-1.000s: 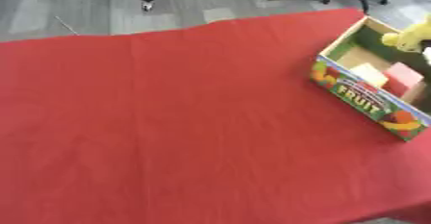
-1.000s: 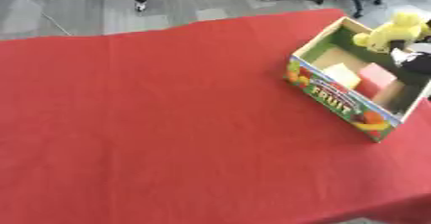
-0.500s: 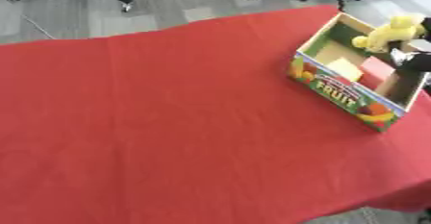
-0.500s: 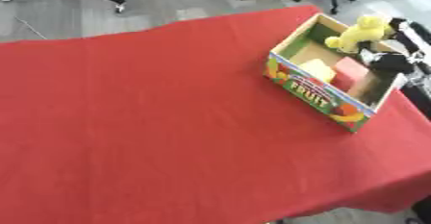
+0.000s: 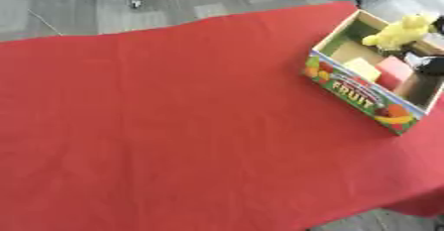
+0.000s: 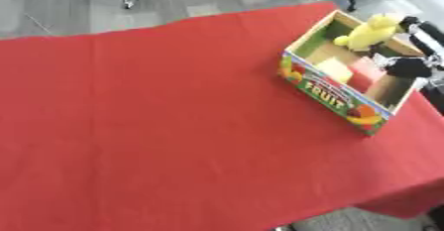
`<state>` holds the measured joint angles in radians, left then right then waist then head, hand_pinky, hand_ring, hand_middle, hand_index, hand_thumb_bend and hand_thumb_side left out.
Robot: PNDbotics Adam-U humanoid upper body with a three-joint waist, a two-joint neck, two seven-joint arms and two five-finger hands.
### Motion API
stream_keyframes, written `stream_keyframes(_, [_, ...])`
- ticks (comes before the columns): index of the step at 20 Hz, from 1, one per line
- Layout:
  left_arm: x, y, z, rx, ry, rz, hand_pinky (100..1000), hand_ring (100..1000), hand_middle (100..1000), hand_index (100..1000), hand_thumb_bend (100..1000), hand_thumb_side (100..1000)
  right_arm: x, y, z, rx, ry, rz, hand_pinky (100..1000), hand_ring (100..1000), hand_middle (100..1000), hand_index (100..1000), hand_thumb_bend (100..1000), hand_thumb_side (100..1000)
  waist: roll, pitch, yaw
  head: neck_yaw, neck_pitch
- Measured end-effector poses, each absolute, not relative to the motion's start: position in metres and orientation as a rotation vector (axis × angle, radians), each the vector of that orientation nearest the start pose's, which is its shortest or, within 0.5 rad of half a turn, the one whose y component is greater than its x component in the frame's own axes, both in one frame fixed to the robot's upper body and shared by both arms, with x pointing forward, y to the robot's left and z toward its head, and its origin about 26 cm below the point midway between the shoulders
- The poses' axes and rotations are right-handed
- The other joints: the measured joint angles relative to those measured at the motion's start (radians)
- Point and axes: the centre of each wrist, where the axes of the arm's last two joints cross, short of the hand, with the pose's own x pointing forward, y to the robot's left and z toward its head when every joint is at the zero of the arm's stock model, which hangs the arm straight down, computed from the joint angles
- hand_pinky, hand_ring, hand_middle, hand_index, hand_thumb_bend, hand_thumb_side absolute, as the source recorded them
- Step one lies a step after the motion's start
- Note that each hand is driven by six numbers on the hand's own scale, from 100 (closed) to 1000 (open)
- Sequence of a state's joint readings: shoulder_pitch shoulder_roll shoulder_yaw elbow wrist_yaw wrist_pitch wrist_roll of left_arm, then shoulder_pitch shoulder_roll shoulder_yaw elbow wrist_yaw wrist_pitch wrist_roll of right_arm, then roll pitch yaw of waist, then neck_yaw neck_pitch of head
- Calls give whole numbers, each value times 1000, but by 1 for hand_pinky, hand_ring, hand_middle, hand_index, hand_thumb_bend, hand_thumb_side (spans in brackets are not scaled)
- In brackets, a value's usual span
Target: Pick up the objects with one hand, pass them to the other hand, and then place them into the box on the other side of the table.
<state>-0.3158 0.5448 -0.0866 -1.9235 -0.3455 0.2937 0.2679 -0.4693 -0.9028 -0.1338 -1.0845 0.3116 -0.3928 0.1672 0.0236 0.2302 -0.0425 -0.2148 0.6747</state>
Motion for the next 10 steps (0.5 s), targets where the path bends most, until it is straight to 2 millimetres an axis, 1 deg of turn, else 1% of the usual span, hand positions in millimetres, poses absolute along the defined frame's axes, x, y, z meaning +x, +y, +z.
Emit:
stream_keyframes(1, [310,279,201,907,-1973,-436,713,622,582,872,444,787,348,-519,198,-974,-1631,933,988,1000,826,938,370,710,1,0,0,3,1])
stream_keyframes(6, [310,279,200,909,-1970,-433,712,621,581,871,446,785,351,-518,202,-1004,-1602,921,980,1000,821,937,322,694,2,0,4,16,0])
stream_keyframes(8, [310,279,200,910,-1969,-432,711,620,580,870,448,784,351,-518,203,-1011,-1598,911,975,1000,817,937,293,650,4,0,5,18,0])
stream_keyframes(10, [310,279,200,911,-1968,-429,711,619,578,870,446,784,351,-518,204,-1014,-1597,894,960,1000,817,944,236,500,6,0,4,19,0])
